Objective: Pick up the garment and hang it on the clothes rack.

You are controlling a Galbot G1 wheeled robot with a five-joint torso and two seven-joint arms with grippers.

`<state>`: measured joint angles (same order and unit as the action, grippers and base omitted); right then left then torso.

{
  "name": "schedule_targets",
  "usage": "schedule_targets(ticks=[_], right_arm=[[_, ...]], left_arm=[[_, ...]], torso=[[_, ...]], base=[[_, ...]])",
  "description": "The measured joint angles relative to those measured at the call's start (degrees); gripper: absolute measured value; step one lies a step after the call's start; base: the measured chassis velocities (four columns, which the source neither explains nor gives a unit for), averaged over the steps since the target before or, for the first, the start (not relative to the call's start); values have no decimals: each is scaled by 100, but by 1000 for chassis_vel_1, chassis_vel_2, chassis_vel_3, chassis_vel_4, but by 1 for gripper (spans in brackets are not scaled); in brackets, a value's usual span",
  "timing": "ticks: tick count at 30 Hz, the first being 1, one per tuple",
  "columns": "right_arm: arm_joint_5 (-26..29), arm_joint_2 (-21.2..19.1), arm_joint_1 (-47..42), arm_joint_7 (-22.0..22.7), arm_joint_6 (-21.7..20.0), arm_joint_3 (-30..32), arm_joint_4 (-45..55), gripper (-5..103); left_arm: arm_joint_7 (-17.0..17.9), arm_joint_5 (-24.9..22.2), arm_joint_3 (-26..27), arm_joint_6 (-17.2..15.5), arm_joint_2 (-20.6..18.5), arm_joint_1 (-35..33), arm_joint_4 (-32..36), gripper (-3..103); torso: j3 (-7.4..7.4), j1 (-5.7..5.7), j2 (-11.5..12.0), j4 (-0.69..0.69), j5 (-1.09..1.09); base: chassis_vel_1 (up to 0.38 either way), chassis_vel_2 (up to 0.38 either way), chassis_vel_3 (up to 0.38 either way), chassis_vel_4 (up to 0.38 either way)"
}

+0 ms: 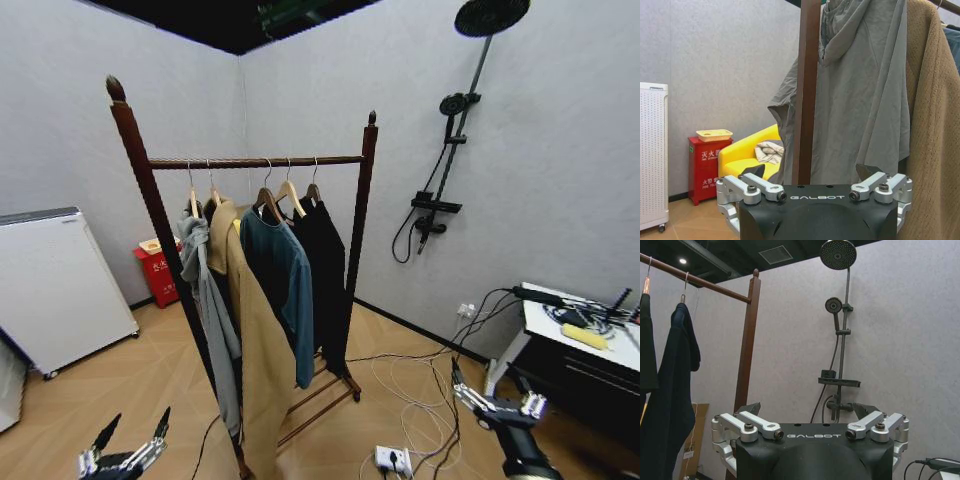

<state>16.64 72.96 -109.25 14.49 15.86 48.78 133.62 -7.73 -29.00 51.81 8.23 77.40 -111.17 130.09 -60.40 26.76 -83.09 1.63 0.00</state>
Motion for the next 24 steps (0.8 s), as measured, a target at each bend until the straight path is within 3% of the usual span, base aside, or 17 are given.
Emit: schedule_targets(ticks=[24], right_arm=[[30,-23,20,-25,-27,-15,-31,100]], left_arm=[[0,0,0,0,0,0,0,100]], torso=[[-1,1,0,-1,1]], base=[[-47,-40,-42,-44]])
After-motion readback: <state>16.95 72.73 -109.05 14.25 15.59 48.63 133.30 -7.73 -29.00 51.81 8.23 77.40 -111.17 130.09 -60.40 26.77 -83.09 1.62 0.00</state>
